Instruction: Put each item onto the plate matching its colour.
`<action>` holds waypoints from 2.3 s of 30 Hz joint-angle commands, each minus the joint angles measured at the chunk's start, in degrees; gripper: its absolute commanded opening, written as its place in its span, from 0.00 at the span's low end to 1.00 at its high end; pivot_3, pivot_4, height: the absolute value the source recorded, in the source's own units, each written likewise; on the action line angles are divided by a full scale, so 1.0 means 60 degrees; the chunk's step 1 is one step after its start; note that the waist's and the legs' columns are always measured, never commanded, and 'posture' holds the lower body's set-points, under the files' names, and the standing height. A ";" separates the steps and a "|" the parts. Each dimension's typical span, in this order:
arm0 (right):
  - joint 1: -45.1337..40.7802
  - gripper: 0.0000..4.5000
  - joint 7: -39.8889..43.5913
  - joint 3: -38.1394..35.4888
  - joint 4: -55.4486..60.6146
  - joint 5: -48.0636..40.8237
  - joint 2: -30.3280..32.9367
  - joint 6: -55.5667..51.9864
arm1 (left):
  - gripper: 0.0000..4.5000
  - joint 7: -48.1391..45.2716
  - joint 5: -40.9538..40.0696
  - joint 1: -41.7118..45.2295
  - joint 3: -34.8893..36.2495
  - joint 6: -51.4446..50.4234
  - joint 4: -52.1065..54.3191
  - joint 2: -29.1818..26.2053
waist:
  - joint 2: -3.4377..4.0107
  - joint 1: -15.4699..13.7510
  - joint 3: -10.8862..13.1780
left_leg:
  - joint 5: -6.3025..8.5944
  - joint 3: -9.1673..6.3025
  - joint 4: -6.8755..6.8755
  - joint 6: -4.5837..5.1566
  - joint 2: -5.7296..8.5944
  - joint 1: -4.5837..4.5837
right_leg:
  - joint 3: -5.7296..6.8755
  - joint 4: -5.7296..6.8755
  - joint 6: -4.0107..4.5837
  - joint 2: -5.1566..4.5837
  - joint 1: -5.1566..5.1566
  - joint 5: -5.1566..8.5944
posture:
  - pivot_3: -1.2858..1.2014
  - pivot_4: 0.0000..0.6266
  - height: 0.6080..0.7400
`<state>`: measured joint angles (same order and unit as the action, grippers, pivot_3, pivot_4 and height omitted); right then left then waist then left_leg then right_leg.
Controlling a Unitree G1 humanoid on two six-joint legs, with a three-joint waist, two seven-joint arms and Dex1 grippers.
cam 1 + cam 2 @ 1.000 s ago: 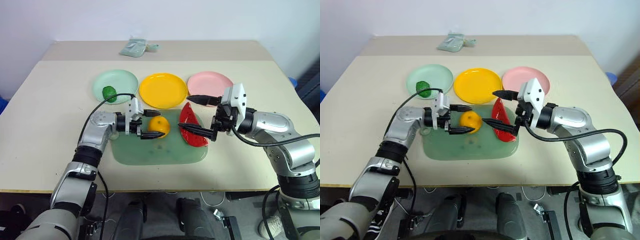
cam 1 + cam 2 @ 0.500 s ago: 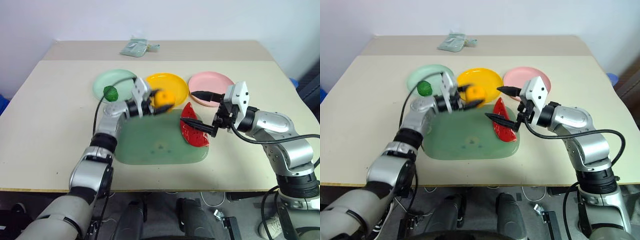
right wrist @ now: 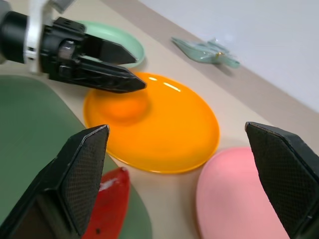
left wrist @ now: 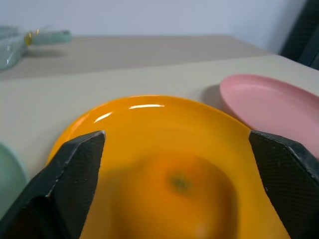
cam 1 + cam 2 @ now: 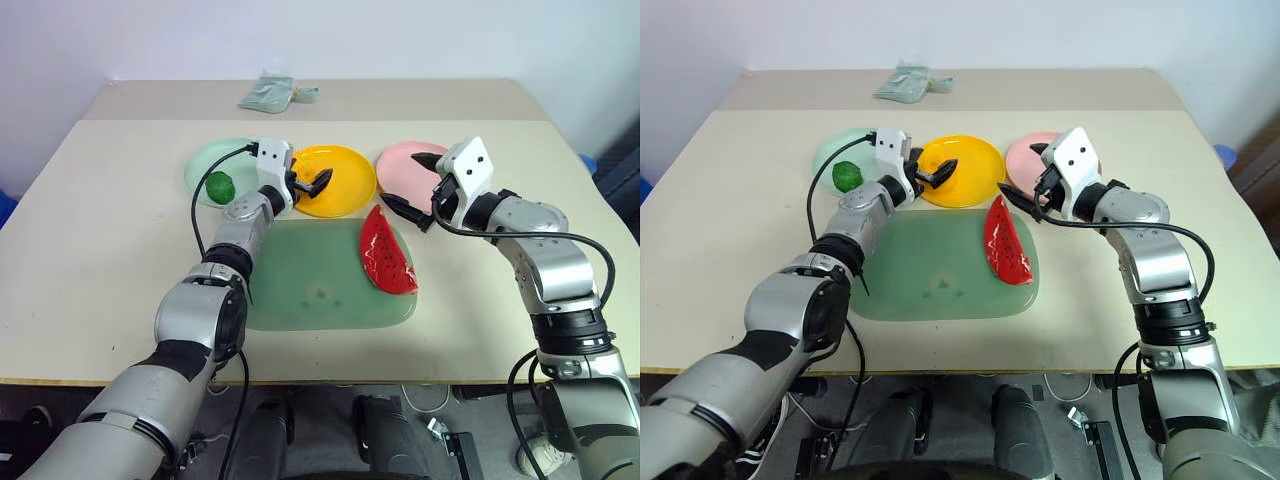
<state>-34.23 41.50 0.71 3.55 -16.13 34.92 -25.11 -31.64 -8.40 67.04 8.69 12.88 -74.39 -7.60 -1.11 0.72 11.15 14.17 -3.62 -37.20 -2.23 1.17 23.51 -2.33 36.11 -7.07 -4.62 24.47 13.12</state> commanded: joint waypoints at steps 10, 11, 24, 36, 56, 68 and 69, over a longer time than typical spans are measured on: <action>-0.0369 1.00 -0.0979 -0.0340 0.4151 -0.2481 0.1094 -0.6199 | 0.99 -0.7547 -0.2052 -0.1450 0.0138 -0.0984 0.4010 -0.1585 | 0.0007 0.0052 0.0000 | 0.0000 -0.0002 0.0012 0.0000 -0.0006 -0.0001 | -0.0002 -0.0002 0.0004 0.0001 0.0002 0.0002 | 0.52 0.24 1.00; -0.0474 1.00 -0.1246 -0.0138 0.4260 -0.2389 0.1206 -0.6730 | 0.99 -0.7832 -0.2237 -0.1709 0.0164 -0.1285 0.4448 -0.1764 | 0.0007 0.0054 0.0000 | 0.0000 -0.0001 0.0009 0.0000 -0.0006 -0.0002 | -0.0004 0.0000 0.0004 -0.0001 0.0000 0.0002 | 0.52 0.24 1.00; -0.1873 1.00 -0.4134 -0.0519 0.4172 -0.2593 -0.1007 -1.1231 | 0.99 -0.9198 -0.3636 -0.5818 0.0344 -0.3189 0.9695 -0.3979 | 0.0009 -0.0027 -0.0005 | 0.0001 -0.0006 0.0002 0.0001 -0.0001 -0.0002 | -0.0011 0.0002 0.0006 -0.0014 -0.0002 0.0002 | 0.52 0.24 1.00; -0.0859 1.00 -0.4957 -0.0341 0.3941 -0.3365 -0.0962 -1.1231 | 0.99 -0.9154 -0.4259 -0.6692 0.0289 -0.4024 1.1032 -0.4614 | 0.0010 0.0044 -0.0005 | 0.0001 -0.0002 0.0010 0.0003 -0.0006 -0.0006 | -0.0012 0.0004 0.0007 -0.0007 0.0001 0.0002 | 0.52 0.24 1.00; -0.2475 0.05 -0.4768 -0.0823 0.2638 -0.2790 -0.0708 -1.0612 | 1.00 -0.7358 -0.3940 -0.6179 0.0410 -0.3377 1.0488 -0.4087 | 0.0011 0.0033 -0.0004 | 0.0002 0.0001 0.0009 0.0003 -0.0007 -0.0008 | -0.0012 0.0002 0.0007 -0.0005 0.0000 0.0002 | 0.52 0.24 1.00; -0.3587 0.05 -0.3599 0.0417 -0.3791 0.0476 -0.0213 -0.2813 | 1.00 -0.5186 -0.3506 -0.5681 0.0125 -0.3219 1.0695 -0.3033 | 0.0010 0.0141 -0.0003 | 0.0003 0.0017 0.0026 0.0006 -0.0007 -0.0007 | -0.0016 -0.0007 0.0004 -0.0005 0.0011 0.0002 | 0.52 0.24 1.00; -0.3607 0.05 -0.3636 0.0314 -0.4186 0.0552 -0.0331 -0.2483 | 1.00 -0.5144 -0.3486 -0.5731 0.0125 -0.3210 1.0760 -0.3031 | 0.0010 0.0151 -0.0003 | 0.0003 0.0019 0.0027 0.0005 -0.0007 -0.0007 | -0.0018 -0.0008 0.0004 -0.0006 0.0011 0.0002 | 0.52 0.24 1.00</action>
<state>-54.04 19.76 3.93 -18.99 -14.49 33.71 -45.45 -63.06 -28.74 33.01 9.39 -6.72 -12.37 -25.63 -1.05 1.63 11.13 14.19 -3.50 -37.04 -2.20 1.13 23.47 -2.45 36.06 -7.04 -4.65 24.53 13.13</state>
